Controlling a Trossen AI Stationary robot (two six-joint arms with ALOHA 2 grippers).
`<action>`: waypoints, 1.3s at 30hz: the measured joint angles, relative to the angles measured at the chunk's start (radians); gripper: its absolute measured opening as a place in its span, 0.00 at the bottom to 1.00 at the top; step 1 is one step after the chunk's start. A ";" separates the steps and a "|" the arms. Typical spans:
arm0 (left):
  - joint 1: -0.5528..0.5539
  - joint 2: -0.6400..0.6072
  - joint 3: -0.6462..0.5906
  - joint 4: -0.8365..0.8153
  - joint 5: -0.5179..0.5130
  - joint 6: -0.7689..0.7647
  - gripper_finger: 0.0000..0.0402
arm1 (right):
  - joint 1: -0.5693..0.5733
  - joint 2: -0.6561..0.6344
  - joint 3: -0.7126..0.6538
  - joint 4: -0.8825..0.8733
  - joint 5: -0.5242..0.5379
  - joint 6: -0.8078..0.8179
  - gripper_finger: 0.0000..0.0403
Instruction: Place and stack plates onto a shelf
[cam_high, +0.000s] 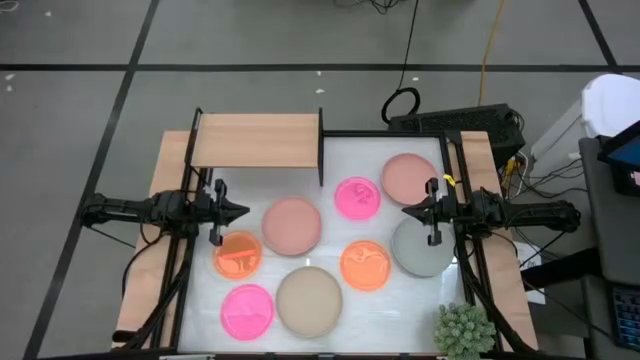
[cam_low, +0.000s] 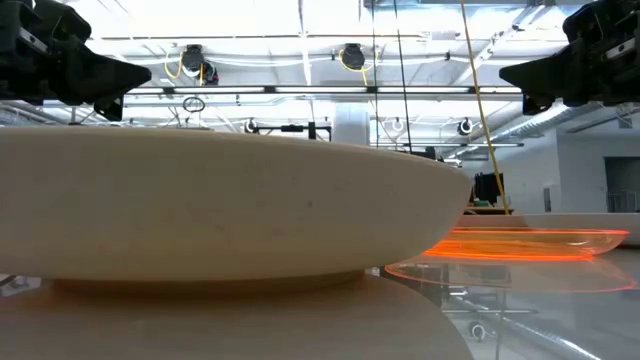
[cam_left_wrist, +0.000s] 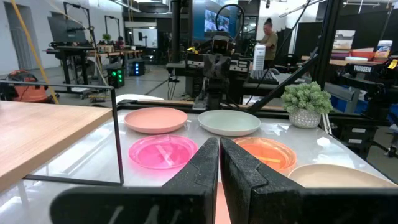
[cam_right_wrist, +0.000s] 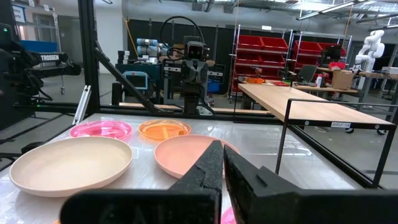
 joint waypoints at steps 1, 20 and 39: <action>0.000 0.000 0.000 0.000 0.000 0.000 0.05 | 0.000 0.000 0.000 0.000 0.000 0.000 0.00; 0.000 0.000 0.000 0.013 -0.007 0.069 0.05 | 0.000 0.000 0.000 0.000 0.000 0.000 0.00; 0.000 0.000 0.000 0.000 -0.024 -0.057 0.05 | 0.000 0.000 0.000 0.000 0.000 0.000 0.00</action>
